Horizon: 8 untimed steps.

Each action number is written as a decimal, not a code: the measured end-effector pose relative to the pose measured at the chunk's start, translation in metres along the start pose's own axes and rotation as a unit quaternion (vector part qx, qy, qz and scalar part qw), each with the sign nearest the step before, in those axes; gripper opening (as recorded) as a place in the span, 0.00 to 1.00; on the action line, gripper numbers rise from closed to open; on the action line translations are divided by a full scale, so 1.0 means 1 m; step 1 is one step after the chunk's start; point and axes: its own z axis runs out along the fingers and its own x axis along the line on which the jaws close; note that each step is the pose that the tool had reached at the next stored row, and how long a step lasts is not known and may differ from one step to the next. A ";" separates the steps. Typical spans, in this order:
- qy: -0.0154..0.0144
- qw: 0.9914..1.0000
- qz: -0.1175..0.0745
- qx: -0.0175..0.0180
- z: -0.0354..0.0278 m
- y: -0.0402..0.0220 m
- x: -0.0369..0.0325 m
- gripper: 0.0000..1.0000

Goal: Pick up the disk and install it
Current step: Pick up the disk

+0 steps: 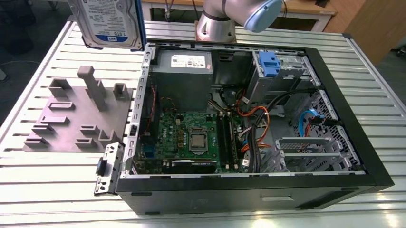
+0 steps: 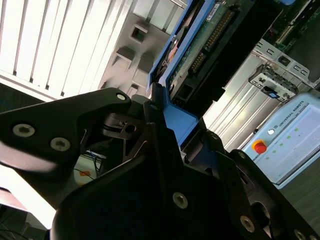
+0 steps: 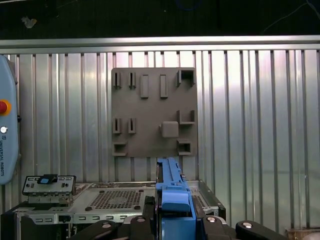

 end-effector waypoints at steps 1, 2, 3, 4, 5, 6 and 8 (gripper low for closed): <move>0.000 1.000 0.000 0.000 0.0000 -0.0007 0.0000 0.37; 0.000 1.000 0.000 0.000 0.0001 -0.0015 -0.0001 0.37; 0.000 1.000 0.000 0.000 0.0001 -0.0023 -0.0001 0.37; 0.000 1.000 0.000 0.000 0.0000 -0.0032 -0.0001 0.37; 0.000 1.000 0.000 0.000 0.0000 -0.0039 -0.0001 0.37; 0.000 1.000 0.000 0.000 0.0000 -0.0045 -0.0002 0.37; 0.000 1.000 0.000 0.000 0.0000 -0.0055 -0.0002 0.37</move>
